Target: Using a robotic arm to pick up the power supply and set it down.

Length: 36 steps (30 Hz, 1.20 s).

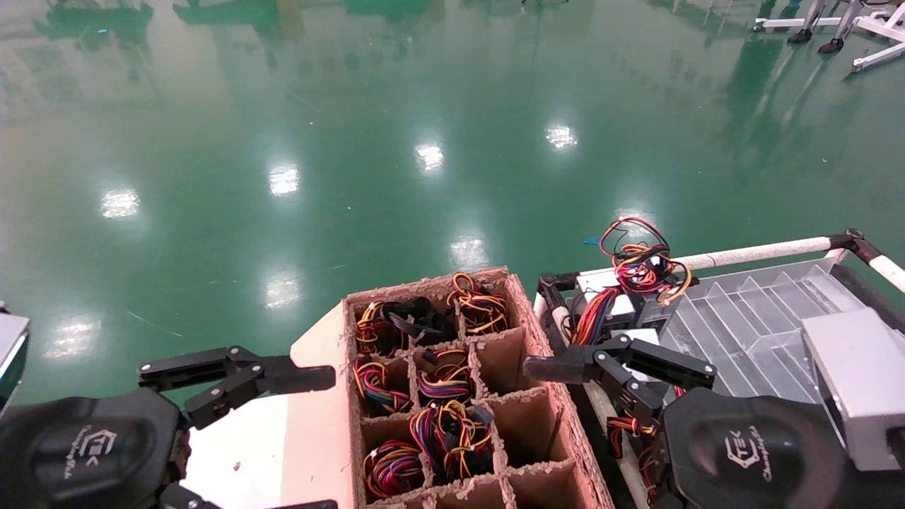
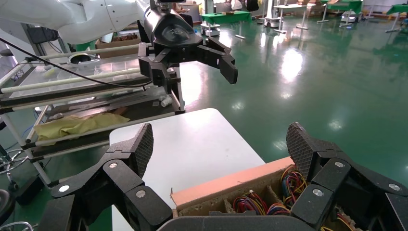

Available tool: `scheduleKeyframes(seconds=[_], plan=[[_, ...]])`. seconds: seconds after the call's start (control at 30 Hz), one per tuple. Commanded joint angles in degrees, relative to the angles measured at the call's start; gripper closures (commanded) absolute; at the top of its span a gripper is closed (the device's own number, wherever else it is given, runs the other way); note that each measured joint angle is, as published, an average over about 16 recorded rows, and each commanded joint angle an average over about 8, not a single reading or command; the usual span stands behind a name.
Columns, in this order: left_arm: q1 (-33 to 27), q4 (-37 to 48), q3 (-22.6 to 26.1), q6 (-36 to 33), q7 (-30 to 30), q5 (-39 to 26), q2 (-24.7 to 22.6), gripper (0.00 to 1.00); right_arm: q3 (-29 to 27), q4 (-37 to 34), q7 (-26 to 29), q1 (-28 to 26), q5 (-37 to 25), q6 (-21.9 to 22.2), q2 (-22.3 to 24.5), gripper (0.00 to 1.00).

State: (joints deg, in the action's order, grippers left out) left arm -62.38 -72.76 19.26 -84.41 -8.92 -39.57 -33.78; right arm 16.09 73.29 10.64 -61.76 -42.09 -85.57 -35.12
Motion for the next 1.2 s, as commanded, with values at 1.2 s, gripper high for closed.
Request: scheduleKeyframes(seconds=[1.2], plan=[[-0.02,0.02,0.04,0.00,0.02,0.01,0.01,1.00,17.98,-8.37,4.35,-19.99,-48.12,25.77,-19.46,0.17]])
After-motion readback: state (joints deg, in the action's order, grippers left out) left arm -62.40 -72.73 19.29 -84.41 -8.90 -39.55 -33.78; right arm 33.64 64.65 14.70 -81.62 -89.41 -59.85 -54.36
